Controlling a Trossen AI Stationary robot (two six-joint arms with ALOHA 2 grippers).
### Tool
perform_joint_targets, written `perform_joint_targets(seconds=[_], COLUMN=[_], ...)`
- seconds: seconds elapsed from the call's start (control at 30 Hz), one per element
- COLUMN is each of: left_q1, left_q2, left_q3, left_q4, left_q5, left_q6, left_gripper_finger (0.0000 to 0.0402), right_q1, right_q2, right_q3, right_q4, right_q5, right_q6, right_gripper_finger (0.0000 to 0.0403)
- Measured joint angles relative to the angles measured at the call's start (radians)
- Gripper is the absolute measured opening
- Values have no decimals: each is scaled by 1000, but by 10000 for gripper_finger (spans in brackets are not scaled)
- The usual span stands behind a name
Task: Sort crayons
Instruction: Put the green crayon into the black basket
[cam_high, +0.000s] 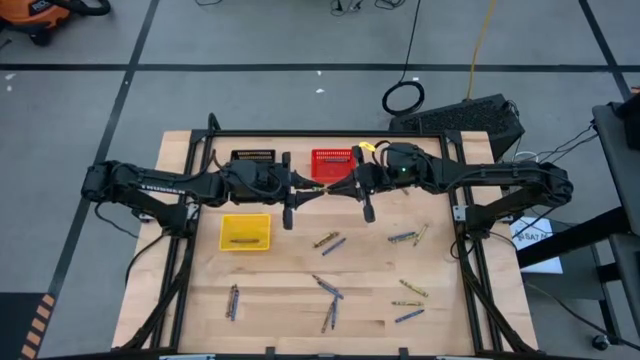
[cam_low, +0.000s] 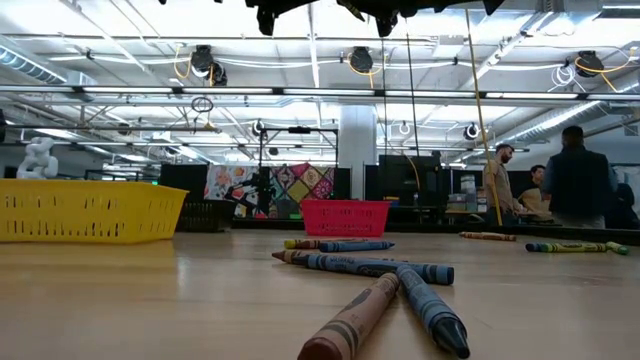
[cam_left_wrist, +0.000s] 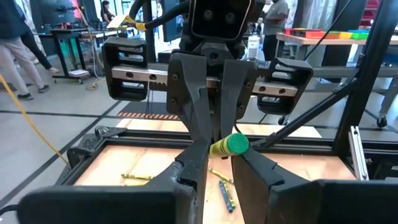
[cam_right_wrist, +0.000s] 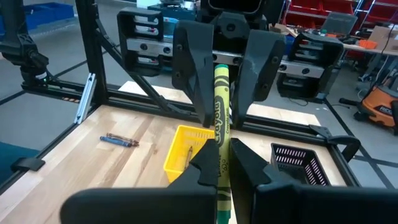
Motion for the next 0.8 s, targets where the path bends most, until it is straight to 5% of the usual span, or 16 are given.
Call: perform_joint_targets(seconds=[0.23, 0.8], left_q1=[20, 25], left_q2=[0, 0], left_q3=[-2, -2], left_q4=[-1, -7], left_q5=[22, 33], left_q6=[26, 25], left_gripper_finger=[9, 11], right_q1=[-2, -2], right_q2=[20, 31], right_q3=[1, 1], right_q4=[8, 17], right_q5=[1, 0], right_q6=[6, 23], right_gripper_finger=[0, 22])
